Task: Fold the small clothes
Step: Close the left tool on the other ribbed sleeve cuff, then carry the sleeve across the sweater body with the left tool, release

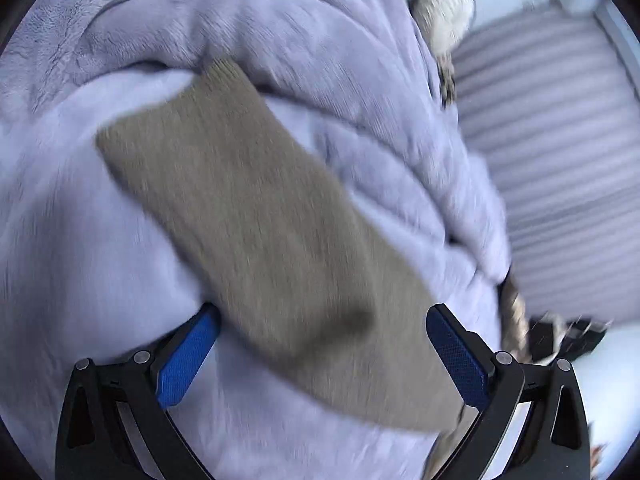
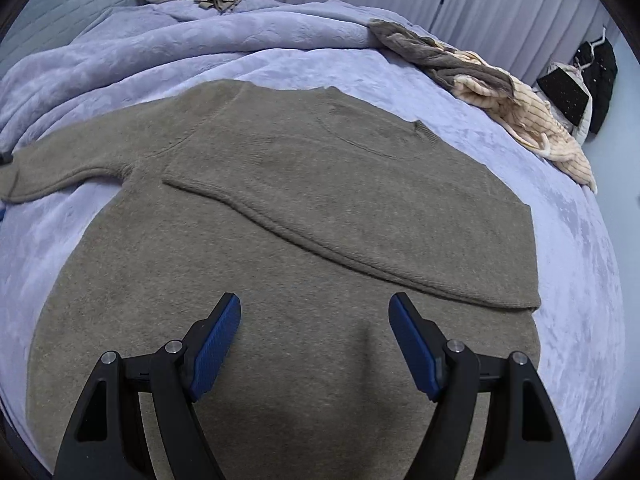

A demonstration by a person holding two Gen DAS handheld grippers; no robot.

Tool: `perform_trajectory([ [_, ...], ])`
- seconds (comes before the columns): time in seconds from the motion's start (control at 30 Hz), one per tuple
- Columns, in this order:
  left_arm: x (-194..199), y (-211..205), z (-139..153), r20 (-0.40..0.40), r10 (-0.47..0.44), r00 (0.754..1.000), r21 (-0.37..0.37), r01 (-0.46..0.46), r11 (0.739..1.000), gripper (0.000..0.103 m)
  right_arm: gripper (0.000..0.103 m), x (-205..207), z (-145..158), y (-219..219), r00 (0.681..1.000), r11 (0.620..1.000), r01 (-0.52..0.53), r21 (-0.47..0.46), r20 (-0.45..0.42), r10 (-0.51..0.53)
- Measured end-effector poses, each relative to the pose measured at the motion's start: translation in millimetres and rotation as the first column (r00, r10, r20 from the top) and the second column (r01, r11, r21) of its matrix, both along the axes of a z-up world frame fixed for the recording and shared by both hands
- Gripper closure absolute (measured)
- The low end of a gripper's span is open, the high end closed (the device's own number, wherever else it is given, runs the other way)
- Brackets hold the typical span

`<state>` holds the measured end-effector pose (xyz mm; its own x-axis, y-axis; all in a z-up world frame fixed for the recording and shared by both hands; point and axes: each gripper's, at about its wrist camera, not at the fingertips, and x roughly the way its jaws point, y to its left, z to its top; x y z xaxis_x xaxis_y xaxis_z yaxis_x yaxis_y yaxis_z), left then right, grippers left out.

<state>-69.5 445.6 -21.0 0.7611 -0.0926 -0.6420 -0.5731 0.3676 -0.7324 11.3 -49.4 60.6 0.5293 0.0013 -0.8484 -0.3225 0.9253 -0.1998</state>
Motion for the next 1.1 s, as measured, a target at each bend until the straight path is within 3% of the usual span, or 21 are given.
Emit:
perform_trajectory([
  [0.1,9.1,24.0,-3.5,0.046,0.055,0.997,-0.013,-0.055,0.998,0.000,0.024,-3.6,0.5,13.7,1.000,0.999,-0.025,-0.037,0.003,0.025],
  [0.13,10.8,25.7,0.1,0.070,0.063,0.996,-0.002,-0.063,0.998,0.010,0.024,-3.8,1.2,16.9,0.999,0.998,-0.031,-0.046,0.003,0.032],
  [0.17,10.6,25.1,3.8,0.094,0.059,0.994,0.015,-0.061,0.998,0.053,0.024,-3.2,2.2,19.7,0.999,0.998,-0.036,-0.054,0.003,0.036],
  [0.2,15.0,24.6,5.9,0.115,0.011,0.993,0.024,-0.014,1.000,0.078,0.024,-1.8,3.5,22.9,0.999,0.997,-0.042,-0.061,0.005,0.042],
  [0.23,18.0,24.5,5.1,0.118,-0.020,0.993,0.017,0.019,1.000,0.091,0.024,0.7,4.8,26.2,0.999,0.997,-0.046,-0.065,0.005,0.047],
  [0.33,13.9,27.2,13.0,0.085,-0.011,0.996,0.083,0.003,0.997,0.091,0.024,19.3,7.5,37.5,0.999,0.997,-0.047,-0.058,-0.002,0.047],
  [0.53,-5.5,10.2,49.1,0.126,-0.011,0.992,0.175,-0.012,0.985,0.091,0.024,93.1,5.8,77.6,0.999,1.000,0.013,-0.006,-0.041,-0.013],
  [0.77,-16.9,2.6,73.3,0.046,-0.033,0.998,0.269,0.019,0.963,0.091,0.024,139.9,-30.6,164.0,0.994,1.000,0.014,-0.008,-0.104,-0.014],
  [0.8,-12.8,1.5,75.5,0.038,-0.040,0.998,0.276,0.028,0.961,0.091,0.024,141.9,-41.8,178.9,0.991,0.999,-0.003,-0.037,-0.135,-0.002],
  [0.87,-6.0,-2.7,84.1,0.019,-0.058,0.998,0.310,0.049,0.950,0.091,0.024,138.9,-49.8,199.6,0.995,0.989,-0.028,-0.144,-0.096,0.014],
  [0.93,-0.7,-11.5,96.0,-0.002,-0.073,0.997,0.354,0.069,0.933,0.091,0.024,132.7,-37.5,203.5,0.997,0.990,-0.053,-0.131,-0.062,0.045],
  [1.0,4.6,-22.6,107.0,-0.016,-0.085,0.996,0.381,0.084,0.921,0.091,0.024,125.0,-17.0,191.8,0.996,0.997,-0.077,-0.020,-0.053,0.076],
  [1.1,22.8,-48.3,122.0,-0.042,-0.127,0.991,0.406,0.133,0.904,0.091,0.024,114.9,6.6,162.4,0.999,0.999,-0.046,-0.003,-0.001,0.046],
])
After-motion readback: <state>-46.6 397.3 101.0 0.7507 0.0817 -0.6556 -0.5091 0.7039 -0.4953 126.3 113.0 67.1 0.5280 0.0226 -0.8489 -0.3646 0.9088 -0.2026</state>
